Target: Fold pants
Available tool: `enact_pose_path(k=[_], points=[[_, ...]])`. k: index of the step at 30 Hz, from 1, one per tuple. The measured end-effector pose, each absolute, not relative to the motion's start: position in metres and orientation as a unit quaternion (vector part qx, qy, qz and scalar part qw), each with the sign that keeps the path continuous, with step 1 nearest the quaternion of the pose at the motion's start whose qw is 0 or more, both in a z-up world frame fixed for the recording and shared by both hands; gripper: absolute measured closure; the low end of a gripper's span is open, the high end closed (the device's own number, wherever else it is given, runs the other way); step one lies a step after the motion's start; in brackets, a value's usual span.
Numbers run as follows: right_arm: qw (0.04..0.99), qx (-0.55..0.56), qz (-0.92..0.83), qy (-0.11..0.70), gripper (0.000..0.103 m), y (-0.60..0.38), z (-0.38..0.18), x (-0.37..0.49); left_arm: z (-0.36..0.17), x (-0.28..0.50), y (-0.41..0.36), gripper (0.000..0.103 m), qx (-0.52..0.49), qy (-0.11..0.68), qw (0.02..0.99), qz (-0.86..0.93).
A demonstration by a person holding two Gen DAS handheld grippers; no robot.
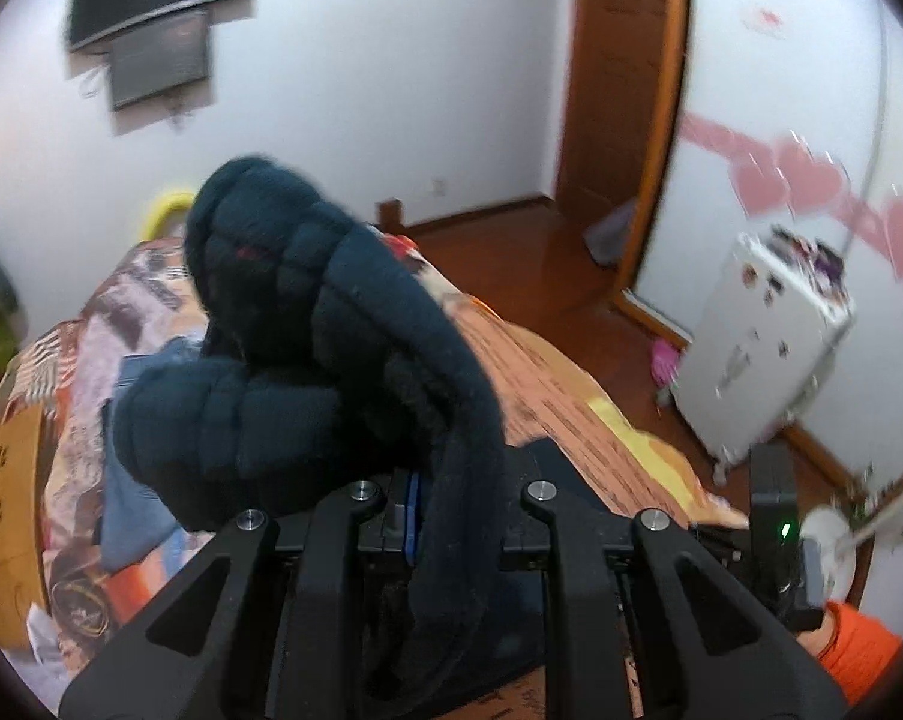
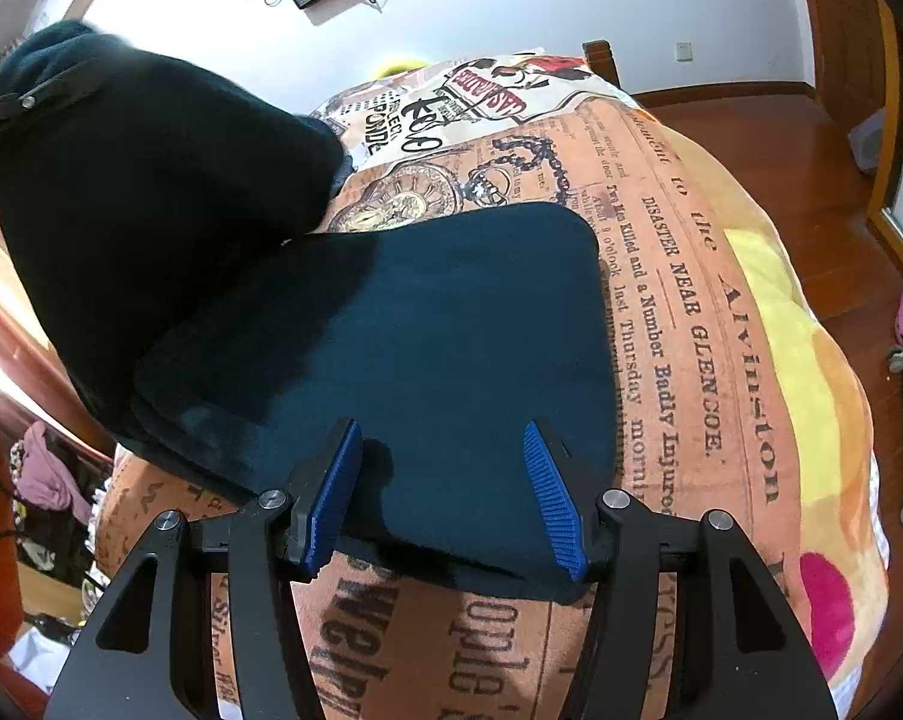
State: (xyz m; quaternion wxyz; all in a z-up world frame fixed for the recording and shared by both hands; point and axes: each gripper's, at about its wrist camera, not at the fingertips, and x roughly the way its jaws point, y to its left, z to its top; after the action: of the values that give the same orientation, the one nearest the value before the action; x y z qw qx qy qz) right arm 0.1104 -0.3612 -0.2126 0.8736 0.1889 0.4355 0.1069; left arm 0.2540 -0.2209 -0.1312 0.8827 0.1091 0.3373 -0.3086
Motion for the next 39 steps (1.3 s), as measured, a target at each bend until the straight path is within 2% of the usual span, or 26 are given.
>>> enact_pose_path(k=[9, 19, 22, 24, 27, 31, 33, 35, 39], points=[[0.878, 0.203, 0.074, 0.427, 0.050, -0.387, -0.208, 0.093, -0.203, 0.208, -0.276, 0.087, 0.228, 0.372, 0.824, -0.362], [0.873, 0.213, 0.058, 0.434, 0.050, -0.395, -0.212, 0.081, -0.241, 0.199, -0.284, 0.084, 0.255, 0.427, 0.785, -0.368], [0.876, 0.203, 0.058, 0.434, 0.050, -0.393, -0.208, 0.079, -0.230, 0.201, -0.286, 0.073, 0.248, 0.443, 0.778, -0.371], [0.877, 0.199, 0.058, 0.434, 0.050, -0.393, -0.205, 0.074, -0.226, 0.203, -0.283, 0.057, 0.225, 0.459, 0.773, -0.375], [0.877, 0.192, 0.059, 0.437, 0.050, -0.391, -0.202, 0.066, -0.215, 0.208, -0.273, 0.045, 0.199, 0.465, 0.775, -0.377], [0.874, 0.187, 0.060, 0.444, 0.050, -0.390, -0.206, 0.068, -0.191, 0.214, -0.247, 0.042, 0.164, 0.466, 0.776, -0.391], [0.872, 0.187, 0.062, 0.448, 0.050, -0.388, -0.206, 0.067, -0.178, 0.224, -0.229, 0.027, 0.133, 0.464, 0.783, -0.393], [0.869, 0.188, 0.065, 0.453, 0.050, -0.385, -0.209, 0.066, -0.163, 0.243, -0.205, 0.022, 0.096, 0.451, 0.806, -0.371], [0.861, 0.186, 0.079, 0.467, 0.050, -0.377, -0.216, 0.072, -0.153, 0.290, -0.171, 0.020, 0.065, 0.445, 0.839, -0.308]])
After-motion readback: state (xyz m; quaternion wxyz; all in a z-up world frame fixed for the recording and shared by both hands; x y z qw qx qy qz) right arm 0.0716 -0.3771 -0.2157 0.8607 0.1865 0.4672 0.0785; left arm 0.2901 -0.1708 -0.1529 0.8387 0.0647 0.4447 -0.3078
